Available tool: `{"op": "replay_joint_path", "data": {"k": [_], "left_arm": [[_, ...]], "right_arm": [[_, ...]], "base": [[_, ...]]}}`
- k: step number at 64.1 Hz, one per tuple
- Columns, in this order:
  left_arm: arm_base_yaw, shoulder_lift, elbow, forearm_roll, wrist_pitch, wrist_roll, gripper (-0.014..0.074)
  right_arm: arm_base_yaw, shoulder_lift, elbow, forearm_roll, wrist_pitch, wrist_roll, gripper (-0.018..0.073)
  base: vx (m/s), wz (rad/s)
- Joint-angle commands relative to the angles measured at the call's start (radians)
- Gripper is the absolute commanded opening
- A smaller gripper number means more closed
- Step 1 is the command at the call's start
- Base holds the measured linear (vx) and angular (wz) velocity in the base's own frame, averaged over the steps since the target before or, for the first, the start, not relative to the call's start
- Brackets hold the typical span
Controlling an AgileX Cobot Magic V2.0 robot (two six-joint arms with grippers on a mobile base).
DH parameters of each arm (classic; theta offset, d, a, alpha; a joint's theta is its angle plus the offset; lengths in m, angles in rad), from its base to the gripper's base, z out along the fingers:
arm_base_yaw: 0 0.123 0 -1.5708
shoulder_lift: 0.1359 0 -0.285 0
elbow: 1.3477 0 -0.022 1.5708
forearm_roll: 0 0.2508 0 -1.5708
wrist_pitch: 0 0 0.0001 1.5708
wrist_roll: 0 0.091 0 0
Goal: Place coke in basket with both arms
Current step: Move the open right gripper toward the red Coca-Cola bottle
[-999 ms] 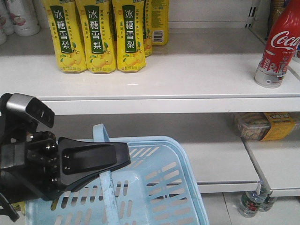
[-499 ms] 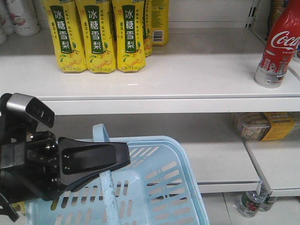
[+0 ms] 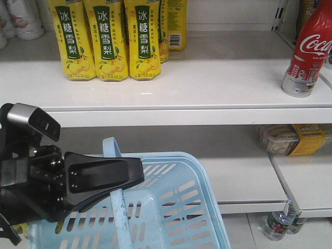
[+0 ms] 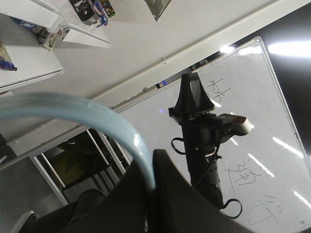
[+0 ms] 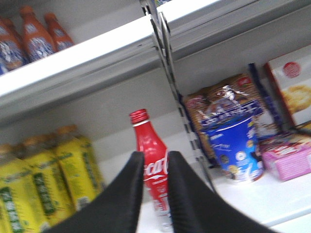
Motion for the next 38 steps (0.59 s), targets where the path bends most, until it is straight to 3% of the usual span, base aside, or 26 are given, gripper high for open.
{"op": "replay_joint_path", "data": {"k": [1, 7, 15, 24, 38], "left_arm": [[-0.007, -0.022, -0.033, -0.082, -0.162, -0.002, -0.0006], [-0.007, -0.022, -0.033, -0.082, -0.162, -0.002, -0.0006], [-0.007, -0.022, -0.033, -0.082, -0.162, -0.002, -0.0006], [-0.007, -0.022, -0.033, -0.082, -0.162, -0.002, -0.0006], [-0.007, -0.022, -0.033, -0.082, -0.162, -0.002, -0.0006]], "right_arm": [[-0.003, 0.098, -0.105, -0.022, 0.004, -0.112, 0.031], [-0.003, 0.181, -0.158, -0.022, 0.002, -0.197, 0.0498], [-0.003, 0.284, -0.213, -0.021, 0.007, -0.242, 0.064], [-0.003, 0.399, -0.282, 0.032, 0.01, -0.314, 0.064], [-0.003, 0.574, -0.408, 0.325, 0.059, -0.643, 0.0573]], "base": [[0.0, 0.0], [0.0, 0.0], [0.0, 0.0], [0.0, 0.0], [0.0, 0.0]]}}
